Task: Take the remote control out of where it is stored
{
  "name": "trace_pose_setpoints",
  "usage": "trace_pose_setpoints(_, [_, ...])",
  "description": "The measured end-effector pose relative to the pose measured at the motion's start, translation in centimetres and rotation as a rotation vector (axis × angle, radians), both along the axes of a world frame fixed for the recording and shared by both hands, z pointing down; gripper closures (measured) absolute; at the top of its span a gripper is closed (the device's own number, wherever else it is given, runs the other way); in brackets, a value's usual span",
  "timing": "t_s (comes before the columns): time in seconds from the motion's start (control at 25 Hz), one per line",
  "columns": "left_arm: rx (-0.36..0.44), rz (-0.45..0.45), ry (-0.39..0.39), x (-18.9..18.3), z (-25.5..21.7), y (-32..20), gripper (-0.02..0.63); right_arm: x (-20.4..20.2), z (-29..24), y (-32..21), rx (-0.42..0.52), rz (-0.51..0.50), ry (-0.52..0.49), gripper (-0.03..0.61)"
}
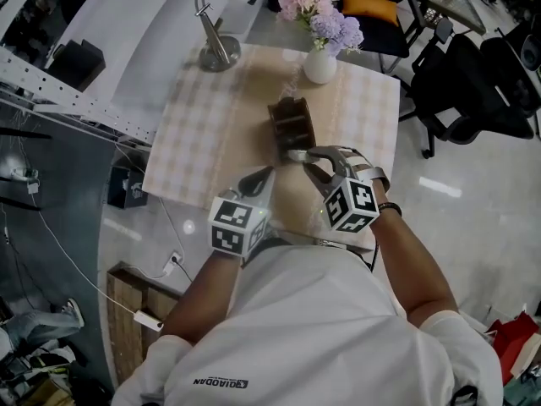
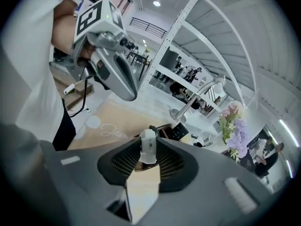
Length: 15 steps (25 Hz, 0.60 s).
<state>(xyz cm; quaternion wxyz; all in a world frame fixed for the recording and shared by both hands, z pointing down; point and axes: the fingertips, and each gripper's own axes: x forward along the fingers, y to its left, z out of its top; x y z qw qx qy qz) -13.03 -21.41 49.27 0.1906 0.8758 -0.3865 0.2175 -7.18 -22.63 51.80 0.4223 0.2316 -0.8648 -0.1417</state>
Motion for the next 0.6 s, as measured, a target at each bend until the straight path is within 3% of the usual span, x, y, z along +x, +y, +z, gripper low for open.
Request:
trace_pose_setpoints(0.32, [0.005,0.000,-0.004,1.8,-0.1,0.5,0.611,3.8,-2.2,0.4,-0.099,0.185,-0.263,0.474])
trace_pose_setpoints(0.6, [0.018,-0.006,-0.005,2.9,-0.3,0.8,0.611,10.8,-1.4,-1.5,-0.270,0.506,-0.568,0.474])
